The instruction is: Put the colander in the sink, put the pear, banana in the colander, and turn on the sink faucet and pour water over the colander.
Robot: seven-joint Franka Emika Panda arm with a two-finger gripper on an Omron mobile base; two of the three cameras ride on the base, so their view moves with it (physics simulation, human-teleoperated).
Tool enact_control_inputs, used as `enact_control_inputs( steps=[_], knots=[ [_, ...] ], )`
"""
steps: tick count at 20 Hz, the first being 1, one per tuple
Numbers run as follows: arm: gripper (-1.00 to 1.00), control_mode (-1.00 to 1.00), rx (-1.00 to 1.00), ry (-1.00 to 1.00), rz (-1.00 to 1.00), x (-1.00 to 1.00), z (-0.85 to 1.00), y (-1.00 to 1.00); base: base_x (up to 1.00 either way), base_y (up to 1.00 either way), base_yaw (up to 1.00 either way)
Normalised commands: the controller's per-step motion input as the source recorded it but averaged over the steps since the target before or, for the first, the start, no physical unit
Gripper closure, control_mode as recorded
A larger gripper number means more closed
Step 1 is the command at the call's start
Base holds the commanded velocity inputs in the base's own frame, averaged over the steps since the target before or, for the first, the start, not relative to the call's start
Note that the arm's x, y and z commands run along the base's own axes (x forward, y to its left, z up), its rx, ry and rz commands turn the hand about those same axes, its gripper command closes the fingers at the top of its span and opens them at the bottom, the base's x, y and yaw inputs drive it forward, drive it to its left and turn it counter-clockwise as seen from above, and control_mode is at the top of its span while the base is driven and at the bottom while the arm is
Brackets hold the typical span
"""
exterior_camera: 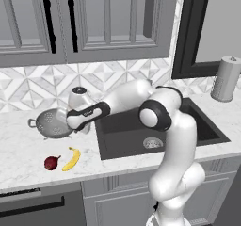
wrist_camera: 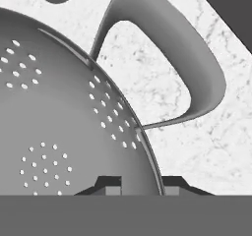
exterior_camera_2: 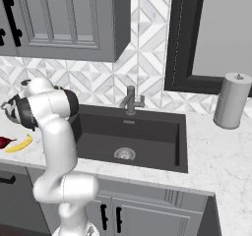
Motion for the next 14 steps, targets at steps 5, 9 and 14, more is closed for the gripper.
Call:
enact_control_inputs(
  steps=[5,9,14],
  knots=[
    [1.00,-1.00,0.04,0.00,-0.25,-0.92,0.21,-0.22,0.00,0.00,0.00],
    [1.00,-1.00,0.11,0.00,-0.38,-0.96,0.67,-0.59,0.00,0.00,0.00],
    [1.00,-1.00,0.11,0.06,-0.48,-0.68,0.91,-0.80,0.00,0.00,0.00]
  ],
)
